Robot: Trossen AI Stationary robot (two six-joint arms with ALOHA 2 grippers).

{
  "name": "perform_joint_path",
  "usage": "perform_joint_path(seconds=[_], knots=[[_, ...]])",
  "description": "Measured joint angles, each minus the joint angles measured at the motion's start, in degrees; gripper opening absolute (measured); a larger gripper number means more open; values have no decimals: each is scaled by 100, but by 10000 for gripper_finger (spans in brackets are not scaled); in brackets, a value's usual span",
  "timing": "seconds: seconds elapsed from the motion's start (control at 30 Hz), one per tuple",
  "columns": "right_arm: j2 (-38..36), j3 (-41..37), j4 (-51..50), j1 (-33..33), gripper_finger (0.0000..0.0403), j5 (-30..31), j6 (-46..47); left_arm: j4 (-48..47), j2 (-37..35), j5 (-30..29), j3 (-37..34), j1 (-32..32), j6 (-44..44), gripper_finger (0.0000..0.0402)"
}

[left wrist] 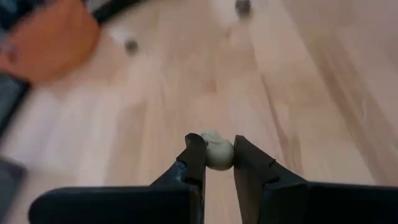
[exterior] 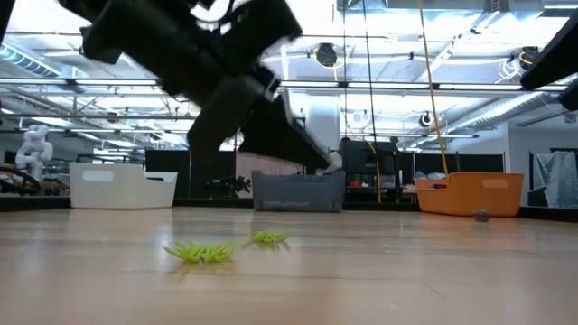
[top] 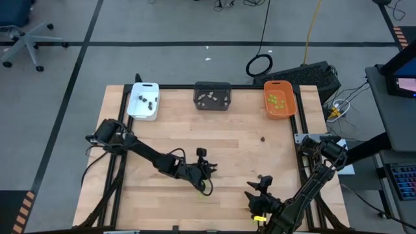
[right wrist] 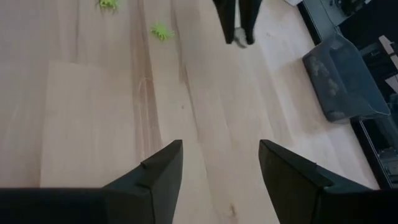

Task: Sort Halloween decoration
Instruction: Put the white toy skull into the black bin

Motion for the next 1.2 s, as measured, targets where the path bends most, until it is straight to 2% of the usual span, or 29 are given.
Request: perform_joint_path(seconds=[0.13, 0.33, 0.43, 0.57, 1.07, 1.2], knots=[[0, 0, 2, -4, 199, 19, -4, 64, -75, -11, 6, -64, 1103, 45], [0, 0, 0, -7, 199, 23, -17, 258, -78, -77, 8, -204, 3469, 45], [0, 0, 0, -7, 199, 23, -17, 246, -80, -81, 8, -262, 4180, 46], [0, 0, 2, -7, 199, 23, -17, 260, -80, -87, 8, -307, 4399, 47], [0, 0, 2, -7, 199, 22, -17, 263, -82, -105, 8, -327, 4380, 48], [0, 0, 1, -7, 199, 21, -17, 293, -84, -103, 11, -327, 4095, 48]])
